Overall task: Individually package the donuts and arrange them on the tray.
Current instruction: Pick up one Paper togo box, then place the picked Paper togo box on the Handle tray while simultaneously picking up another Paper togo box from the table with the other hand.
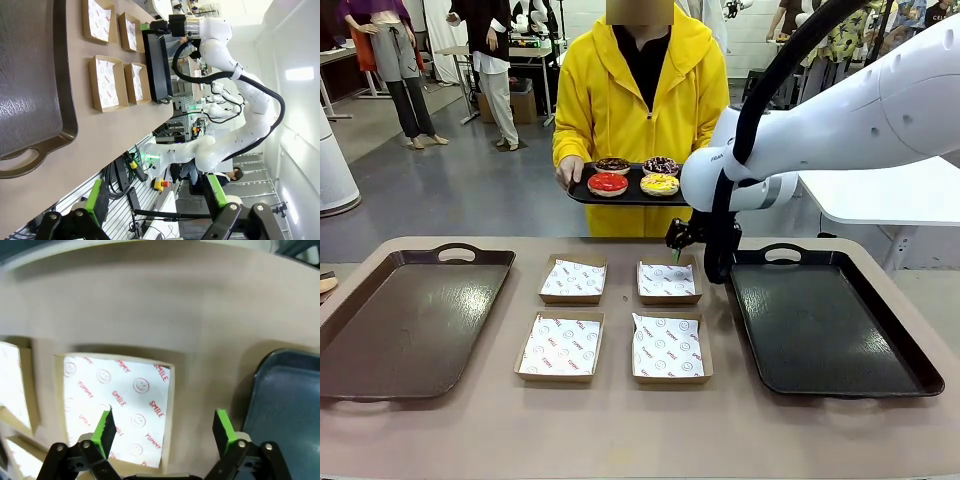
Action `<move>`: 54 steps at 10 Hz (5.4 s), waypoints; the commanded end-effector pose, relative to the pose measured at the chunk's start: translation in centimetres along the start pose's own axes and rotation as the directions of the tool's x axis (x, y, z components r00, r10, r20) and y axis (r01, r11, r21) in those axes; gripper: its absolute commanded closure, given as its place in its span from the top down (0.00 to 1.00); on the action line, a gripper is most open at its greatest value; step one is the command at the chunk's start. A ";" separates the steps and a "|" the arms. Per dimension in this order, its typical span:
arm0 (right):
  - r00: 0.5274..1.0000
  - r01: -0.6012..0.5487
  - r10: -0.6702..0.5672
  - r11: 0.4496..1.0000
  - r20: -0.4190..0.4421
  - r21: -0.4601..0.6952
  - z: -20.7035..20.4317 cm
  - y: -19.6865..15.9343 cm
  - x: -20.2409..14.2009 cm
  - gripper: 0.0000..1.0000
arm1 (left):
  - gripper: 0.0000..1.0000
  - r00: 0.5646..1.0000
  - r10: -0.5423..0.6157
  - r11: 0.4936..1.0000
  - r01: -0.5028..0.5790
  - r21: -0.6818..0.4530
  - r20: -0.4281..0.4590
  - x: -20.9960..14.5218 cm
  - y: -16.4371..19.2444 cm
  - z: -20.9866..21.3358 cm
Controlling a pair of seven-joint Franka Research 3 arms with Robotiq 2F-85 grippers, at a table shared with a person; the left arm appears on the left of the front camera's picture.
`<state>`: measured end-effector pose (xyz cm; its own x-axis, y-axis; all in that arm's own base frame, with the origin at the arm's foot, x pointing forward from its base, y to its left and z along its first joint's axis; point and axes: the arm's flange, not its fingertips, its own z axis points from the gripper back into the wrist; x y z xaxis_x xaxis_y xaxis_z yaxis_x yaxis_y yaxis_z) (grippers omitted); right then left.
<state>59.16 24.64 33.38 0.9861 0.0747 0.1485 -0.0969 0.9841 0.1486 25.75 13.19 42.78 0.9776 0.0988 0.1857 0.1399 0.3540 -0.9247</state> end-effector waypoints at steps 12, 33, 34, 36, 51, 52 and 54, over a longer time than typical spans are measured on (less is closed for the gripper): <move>1.000 -0.028 0.028 0.999 -0.006 -0.027 -2.3 0.3 -1.2 0.00 | 1.00 1.000 -0.017 1.000 0.017 -0.015 0.009 -0.1 -0.1 0.2; 0.990 0.126 -0.131 0.987 -0.044 -0.103 15.5 3.7 3.9 0.00 | 1.00 1.000 -0.017 1.000 0.017 -0.015 0.009 -0.1 -0.1 0.2; 0.988 0.139 -0.145 0.985 -0.049 -0.103 15.3 3.4 4.8 0.00 | 1.00 1.000 -0.017 1.000 0.017 -0.015 0.009 -0.1 -0.1 0.2; 0.991 0.094 -0.098 0.994 -0.086 -0.051 15.1 2.3 5.7 0.00 | 1.00 1.000 -0.017 1.000 0.017 -0.015 0.009 -0.1 -0.1 0.2; 0.991 0.122 -0.125 0.990 -0.047 -0.065 15.2 2.7 4.2 0.00 | 1.00 1.000 -0.017 1.000 0.017 -0.015 0.009 -0.1 -0.1 0.2; 0.991 0.122 -0.125 0.990 -0.047 -0.065 15.2 2.7 4.2 0.00 | 1.00 1.000 -0.017 1.000 0.017 -0.015 0.009 -0.1 -0.1 0.2; 0.991 0.122 -0.125 0.990 -0.047 -0.065 15.2 2.7 4.2 0.00 | 1.00 1.000 -0.017 1.000 0.017 -0.015 0.009 -0.1 -0.1 0.2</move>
<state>61.44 25.43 49.47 0.9960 -0.0334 0.0829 0.0244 0.9940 0.1066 25.75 13.19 42.78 0.9777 0.0987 0.1853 0.1396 0.3538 -0.9248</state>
